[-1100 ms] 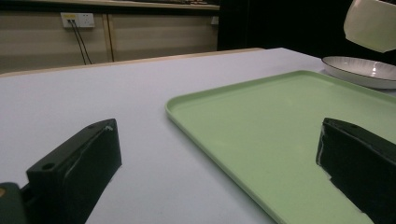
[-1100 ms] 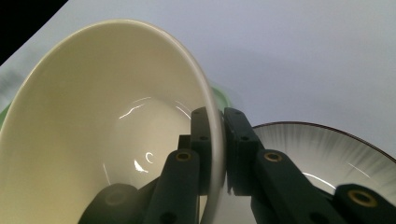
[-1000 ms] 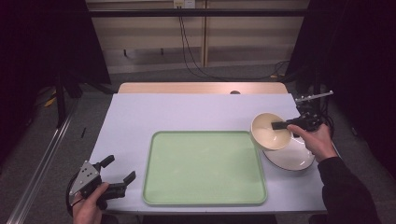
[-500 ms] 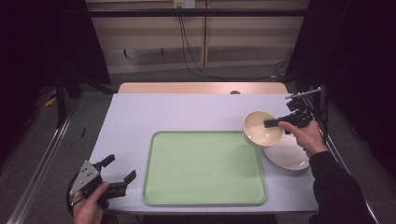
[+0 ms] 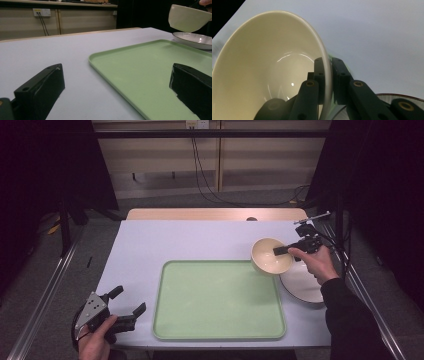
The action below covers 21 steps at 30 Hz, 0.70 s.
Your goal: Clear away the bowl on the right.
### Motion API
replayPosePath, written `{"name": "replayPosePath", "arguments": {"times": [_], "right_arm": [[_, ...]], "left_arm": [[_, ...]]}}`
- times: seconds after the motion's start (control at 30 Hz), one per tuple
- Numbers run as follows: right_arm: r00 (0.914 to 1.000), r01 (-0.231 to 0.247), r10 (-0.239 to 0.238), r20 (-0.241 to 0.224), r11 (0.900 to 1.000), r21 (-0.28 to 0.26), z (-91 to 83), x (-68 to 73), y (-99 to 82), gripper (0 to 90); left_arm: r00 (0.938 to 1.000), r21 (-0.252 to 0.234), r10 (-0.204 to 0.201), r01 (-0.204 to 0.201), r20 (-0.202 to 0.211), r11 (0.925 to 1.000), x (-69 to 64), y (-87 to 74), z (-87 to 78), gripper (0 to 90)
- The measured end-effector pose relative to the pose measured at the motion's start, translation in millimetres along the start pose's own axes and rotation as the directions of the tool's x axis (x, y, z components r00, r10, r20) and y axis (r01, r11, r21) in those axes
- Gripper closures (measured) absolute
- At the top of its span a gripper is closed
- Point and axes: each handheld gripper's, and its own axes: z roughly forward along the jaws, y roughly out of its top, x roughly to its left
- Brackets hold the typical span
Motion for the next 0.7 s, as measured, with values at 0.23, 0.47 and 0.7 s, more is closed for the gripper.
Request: {"name": "replayPosePath", "arguments": {"times": [0.23,0.47,0.7], "right_arm": [[1.0000,-0.003,0.003,0.009,0.9995,0.032,11.1,0.1,0.8,83.8],[0.9998,-0.008,0.006,0.019,0.9981,0.061,23.1,-1.8,1.4,83.8],[0.9985,-0.026,0.021,0.049,0.9953,0.094,35.3,-4.9,0.3,83.8]], "left_arm": [[1.0000,-0.003,-0.002,0.002,-0.002,1.0000,-0.2,0.0,0.3,0.0],[1.0000,0.000,0.001,-0.001,-0.003,1.0000,-0.1,0.0,0.1,0.0],[1.0000,0.000,0.000,0.000,0.001,1.0000,-0.2,0.0,0.1,0.0]]}}
